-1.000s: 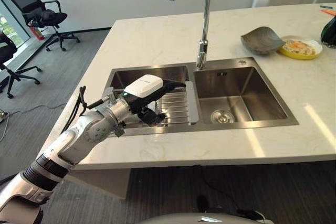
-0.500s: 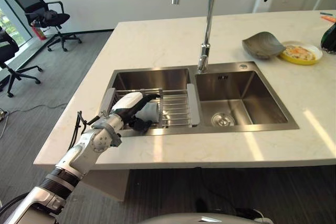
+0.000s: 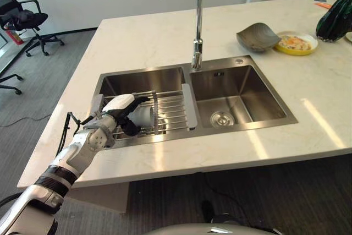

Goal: Place the dishes in the dishwasher.

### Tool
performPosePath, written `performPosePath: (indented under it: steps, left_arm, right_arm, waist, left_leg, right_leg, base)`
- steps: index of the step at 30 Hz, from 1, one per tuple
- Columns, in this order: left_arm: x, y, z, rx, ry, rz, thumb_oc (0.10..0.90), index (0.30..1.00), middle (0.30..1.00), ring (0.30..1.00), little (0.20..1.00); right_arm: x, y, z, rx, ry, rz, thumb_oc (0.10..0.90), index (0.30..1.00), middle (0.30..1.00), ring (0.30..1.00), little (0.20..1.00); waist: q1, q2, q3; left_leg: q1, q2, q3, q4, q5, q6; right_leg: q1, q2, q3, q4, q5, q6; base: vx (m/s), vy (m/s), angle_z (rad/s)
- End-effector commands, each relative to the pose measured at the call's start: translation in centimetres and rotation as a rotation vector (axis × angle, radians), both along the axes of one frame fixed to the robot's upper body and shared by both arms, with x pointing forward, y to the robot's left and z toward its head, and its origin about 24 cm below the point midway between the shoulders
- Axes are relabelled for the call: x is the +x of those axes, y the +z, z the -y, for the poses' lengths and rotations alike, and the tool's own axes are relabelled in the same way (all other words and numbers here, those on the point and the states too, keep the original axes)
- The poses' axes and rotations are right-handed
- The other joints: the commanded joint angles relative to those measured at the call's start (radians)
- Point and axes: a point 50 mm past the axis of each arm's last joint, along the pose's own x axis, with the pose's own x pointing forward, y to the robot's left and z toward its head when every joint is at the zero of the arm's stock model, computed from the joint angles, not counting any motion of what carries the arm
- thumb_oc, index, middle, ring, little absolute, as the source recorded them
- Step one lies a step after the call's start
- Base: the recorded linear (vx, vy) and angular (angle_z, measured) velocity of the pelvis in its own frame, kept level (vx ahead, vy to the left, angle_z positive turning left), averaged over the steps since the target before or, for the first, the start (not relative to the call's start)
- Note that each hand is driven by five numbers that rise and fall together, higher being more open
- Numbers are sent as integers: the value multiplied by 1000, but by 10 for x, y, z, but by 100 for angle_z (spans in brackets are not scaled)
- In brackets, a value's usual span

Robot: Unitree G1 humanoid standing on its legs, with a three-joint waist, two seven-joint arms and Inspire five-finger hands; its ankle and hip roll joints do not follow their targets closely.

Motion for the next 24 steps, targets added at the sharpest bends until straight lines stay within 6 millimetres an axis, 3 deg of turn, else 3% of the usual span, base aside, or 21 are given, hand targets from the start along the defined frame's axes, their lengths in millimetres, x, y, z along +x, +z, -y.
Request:
performPosePath:
  steps: [1,9,10,11,13,20,23,24]
  left_arm:
    - [29,62,-5,89,-18,177,800,900,900,900,900]
    - [40,42,-17,149,63,65,800,900,900,900,900]
    - [41,38,-19,151,79,44,579,568,568,568,568]
    - [41,33,-27,142,127,25,536,505,505,505,505]
    - [42,27,-34,169,168,5,400,300,300,300,300]
    - [37,21,-51,226,222,36,400,300,300,300,300]
    - [33,31,-48,186,204,131,400,300,300,300,300]
    - [29,51,-31,23,148,335,400,300,300,300,300]
  right_arm:
    - [22,5,-2,7,67,79,800,900,900,900,900]
    - [20,2,-6,27,79,52,800,900,900,900,900]
    - [20,2,-6,27,81,47,800,900,900,900,900]
    - [19,1,-6,29,82,40,800,900,900,900,900]
    - [18,0,-8,35,85,31,800,900,900,900,900]
    - [20,1,-10,48,107,45,800,900,900,900,900]
    - [16,1,-12,53,108,44,800,900,900,900,900]
    - [17,-2,-12,54,80,45,800,900,900,900,900]
  waist:
    - [-26,-42,-31]
    - [-29,-42,-29]
    - [-30,-43,-29]
    - [-29,-43,-28]
    - [-29,-43,-27]
    - [-25,-51,-26]
    - [-24,-51,-29]
    - [-13,-58,-29]
  left_leg:
    - [-33,-1,-31,11,1,-39]
    - [-31,-2,-29,11,3,-38]
    - [-32,-2,-28,11,4,-38]
    - [-32,-2,-28,11,4,-37]
    - [-31,-2,-27,11,4,-37]
    - [-35,0,-22,11,14,-37]
    - [-30,-1,-23,11,3,-36]
    - [-32,-1,-25,11,4,-38]
  right_leg:
    - [148,-62,3,28,-195,85]
    - [149,-62,2,28,-194,87]
    - [149,-61,3,28,-194,87]
    - [149,-61,3,29,-194,87]
    - [149,-60,4,30,-194,87]
    - [139,-56,7,35,-184,86]
    - [146,-57,6,32,-194,87]
    - [145,-58,3,32,-194,85]
  base:
    - [-16,-12,6]
    - [-3,-2,2]
    - [0,0,0]
    - [0,0,0]
    - [0,0,0]
    - [-15,-5,-1]
    - [-16,-4,-1]
    - [0,0,0]
